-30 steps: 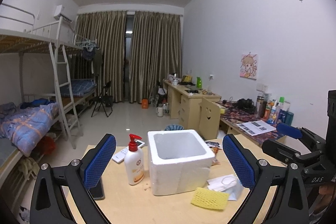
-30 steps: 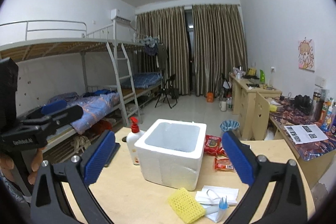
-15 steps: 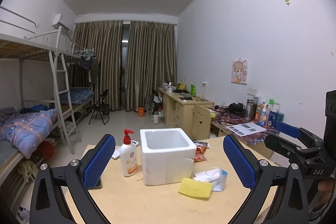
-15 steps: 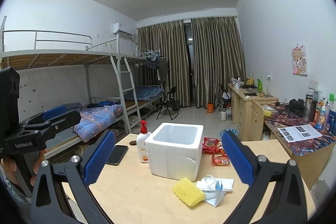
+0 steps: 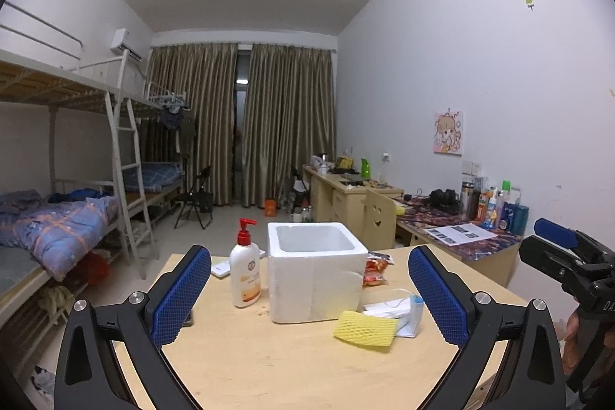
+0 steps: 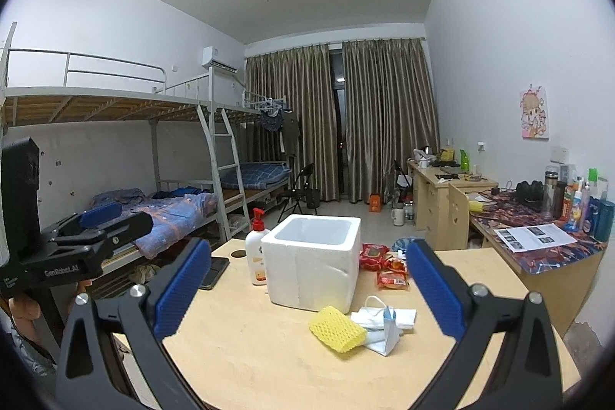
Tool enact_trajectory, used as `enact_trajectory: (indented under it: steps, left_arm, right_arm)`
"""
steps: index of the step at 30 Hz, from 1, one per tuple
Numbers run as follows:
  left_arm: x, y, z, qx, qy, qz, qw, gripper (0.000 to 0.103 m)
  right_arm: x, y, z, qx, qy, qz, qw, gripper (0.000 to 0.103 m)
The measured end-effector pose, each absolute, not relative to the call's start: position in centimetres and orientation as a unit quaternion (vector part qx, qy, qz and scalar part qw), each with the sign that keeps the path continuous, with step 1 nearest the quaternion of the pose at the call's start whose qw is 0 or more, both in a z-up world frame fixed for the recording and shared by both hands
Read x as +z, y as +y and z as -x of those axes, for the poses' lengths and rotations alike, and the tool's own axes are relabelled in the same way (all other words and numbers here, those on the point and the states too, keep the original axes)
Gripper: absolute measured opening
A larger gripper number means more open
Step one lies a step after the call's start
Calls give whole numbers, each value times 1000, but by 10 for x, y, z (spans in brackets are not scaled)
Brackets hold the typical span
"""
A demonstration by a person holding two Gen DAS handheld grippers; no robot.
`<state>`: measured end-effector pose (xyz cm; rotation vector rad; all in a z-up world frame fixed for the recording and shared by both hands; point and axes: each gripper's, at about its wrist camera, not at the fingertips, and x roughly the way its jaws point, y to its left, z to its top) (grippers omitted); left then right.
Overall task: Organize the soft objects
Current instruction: 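Withdraw both tools from the box back toward the table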
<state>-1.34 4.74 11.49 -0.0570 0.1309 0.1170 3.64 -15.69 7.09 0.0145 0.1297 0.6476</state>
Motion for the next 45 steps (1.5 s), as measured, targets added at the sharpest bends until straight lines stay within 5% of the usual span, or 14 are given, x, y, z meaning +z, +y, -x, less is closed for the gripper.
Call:
enact_trajectory:
  steps: [18, 45]
  left_arm:
    - [66, 51, 17, 46, 42, 41, 997, 103]
    - [26, 40, -34, 12, 109, 39, 993, 103]
  right_arm:
    - [18, -169, -39, 289, 77, -14, 954, 103]
    - [-9, -183, -67, 250, 138, -13, 958, 103]
